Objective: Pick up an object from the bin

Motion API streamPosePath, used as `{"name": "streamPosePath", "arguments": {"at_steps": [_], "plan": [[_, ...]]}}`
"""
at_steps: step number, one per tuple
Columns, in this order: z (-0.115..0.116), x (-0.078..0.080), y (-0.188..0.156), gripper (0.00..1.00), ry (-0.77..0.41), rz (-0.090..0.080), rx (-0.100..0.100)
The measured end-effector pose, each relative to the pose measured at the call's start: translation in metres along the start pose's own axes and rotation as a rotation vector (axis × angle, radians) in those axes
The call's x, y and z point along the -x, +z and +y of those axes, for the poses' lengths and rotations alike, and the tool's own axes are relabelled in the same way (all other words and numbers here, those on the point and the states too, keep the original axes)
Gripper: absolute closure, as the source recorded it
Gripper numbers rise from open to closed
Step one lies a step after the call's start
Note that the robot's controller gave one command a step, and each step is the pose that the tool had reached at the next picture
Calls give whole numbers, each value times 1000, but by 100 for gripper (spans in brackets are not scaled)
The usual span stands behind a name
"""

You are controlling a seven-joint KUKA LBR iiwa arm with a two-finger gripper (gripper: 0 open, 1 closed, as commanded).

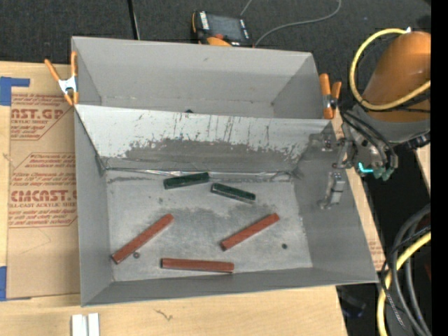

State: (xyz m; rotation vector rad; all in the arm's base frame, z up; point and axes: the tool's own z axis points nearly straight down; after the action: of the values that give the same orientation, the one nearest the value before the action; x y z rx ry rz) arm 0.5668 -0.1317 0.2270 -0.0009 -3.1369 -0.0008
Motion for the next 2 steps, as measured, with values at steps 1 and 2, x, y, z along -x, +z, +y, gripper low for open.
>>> {"name": "streamPosePath", "arguments": {"at_steps": [1,2], "plan": [[38,-19,149,0,-146,2,2],[135,-68,159,0,-233,-2,4]]}}
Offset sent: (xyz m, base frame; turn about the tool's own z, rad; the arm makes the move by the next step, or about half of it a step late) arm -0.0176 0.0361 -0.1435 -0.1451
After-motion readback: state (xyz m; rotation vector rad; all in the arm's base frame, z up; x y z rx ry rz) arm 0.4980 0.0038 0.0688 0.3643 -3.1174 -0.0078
